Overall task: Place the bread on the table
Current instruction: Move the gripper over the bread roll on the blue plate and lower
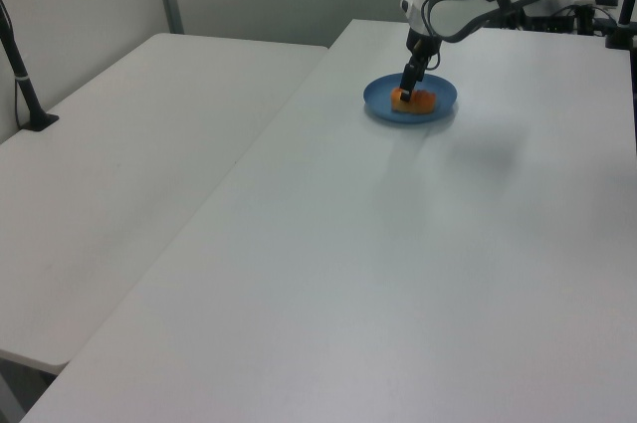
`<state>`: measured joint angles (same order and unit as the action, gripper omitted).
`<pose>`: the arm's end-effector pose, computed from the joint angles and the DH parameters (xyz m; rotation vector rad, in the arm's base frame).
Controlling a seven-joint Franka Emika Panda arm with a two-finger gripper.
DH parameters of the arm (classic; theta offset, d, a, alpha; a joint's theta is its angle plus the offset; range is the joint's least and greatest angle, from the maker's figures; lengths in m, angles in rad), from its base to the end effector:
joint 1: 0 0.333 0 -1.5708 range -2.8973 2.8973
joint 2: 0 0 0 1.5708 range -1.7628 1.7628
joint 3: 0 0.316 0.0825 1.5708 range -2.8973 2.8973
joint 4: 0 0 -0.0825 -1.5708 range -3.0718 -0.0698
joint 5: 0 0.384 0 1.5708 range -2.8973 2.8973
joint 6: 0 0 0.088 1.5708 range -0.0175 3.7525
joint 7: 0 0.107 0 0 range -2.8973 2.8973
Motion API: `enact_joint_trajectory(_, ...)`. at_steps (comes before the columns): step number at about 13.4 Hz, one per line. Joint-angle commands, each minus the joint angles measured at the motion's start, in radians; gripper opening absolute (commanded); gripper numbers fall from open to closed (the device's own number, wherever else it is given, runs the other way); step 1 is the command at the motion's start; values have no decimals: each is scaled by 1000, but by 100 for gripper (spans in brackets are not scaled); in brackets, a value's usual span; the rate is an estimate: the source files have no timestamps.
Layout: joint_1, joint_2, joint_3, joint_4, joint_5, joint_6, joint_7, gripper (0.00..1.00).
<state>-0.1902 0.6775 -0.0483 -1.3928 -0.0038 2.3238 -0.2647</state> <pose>0.7316 -0.1696 0.3349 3.0254 0.0650 0.3625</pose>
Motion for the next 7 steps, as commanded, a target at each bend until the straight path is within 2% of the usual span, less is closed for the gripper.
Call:
enact_joint_trajectory(1, 0, 34, 10, 12, 11, 31, 10, 95)
enact_joint_trajectory(2, 0, 33, 10, 6, 13, 31, 12, 88)
enact_joint_trajectory(5, -2, 30, 10, 0, 19, 31, 15, 58)
enact_joint_trajectory(7, -3, 22, 10, 0, 21, 29, 19, 51)
